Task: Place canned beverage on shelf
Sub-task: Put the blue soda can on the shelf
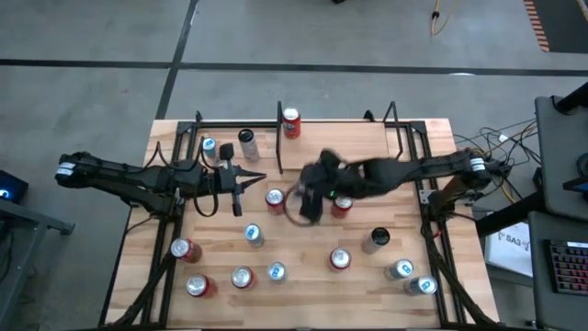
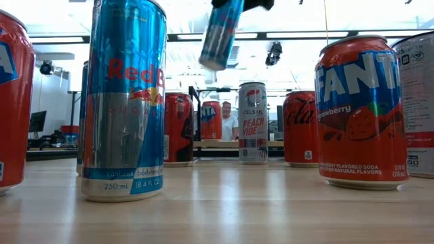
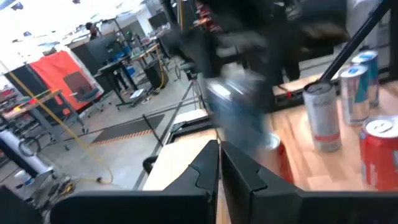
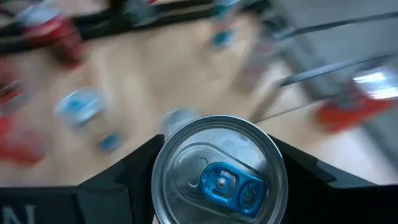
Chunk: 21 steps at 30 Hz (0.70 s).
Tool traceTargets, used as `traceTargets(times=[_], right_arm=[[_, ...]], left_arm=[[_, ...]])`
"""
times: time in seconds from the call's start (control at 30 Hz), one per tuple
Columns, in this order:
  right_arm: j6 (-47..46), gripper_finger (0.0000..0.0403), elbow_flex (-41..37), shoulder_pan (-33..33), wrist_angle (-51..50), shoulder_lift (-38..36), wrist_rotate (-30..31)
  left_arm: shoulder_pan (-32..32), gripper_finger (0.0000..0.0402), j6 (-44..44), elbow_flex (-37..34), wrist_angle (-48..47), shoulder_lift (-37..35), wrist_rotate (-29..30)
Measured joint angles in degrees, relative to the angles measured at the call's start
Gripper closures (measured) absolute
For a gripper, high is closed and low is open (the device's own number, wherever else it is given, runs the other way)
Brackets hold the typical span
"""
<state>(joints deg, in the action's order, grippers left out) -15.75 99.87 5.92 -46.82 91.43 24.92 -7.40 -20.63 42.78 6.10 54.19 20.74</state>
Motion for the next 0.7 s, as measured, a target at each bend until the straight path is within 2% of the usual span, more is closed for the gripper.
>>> traceTargets(times=[0.13,0.33,0.57,0.7], right_arm=[[0.2,0.0177,5.7,-4.3,-9.4,0.0,4.5],[-0.2,0.0177,9.1,-13.3,-18.2,0.3,2.3],[4.9,0.0177,4.8,-25.3,-19.6,0.4,-8.2],[8.6,0.0177,-0.8,-31.1,-15.0,0.3,-13.1]], left_arm=[[0.0,0.0402,-1.0,0.0,-0.3,0.0,0.6],[0.0,0.0402,-1.4,0.0,-0.5,0.0,0.9],[0.0,0.0402,-1.4,0.0,-0.7,0.0,0.9],[0.0,0.0402,-1.4,0.0,-0.9,0.0,0.9]])
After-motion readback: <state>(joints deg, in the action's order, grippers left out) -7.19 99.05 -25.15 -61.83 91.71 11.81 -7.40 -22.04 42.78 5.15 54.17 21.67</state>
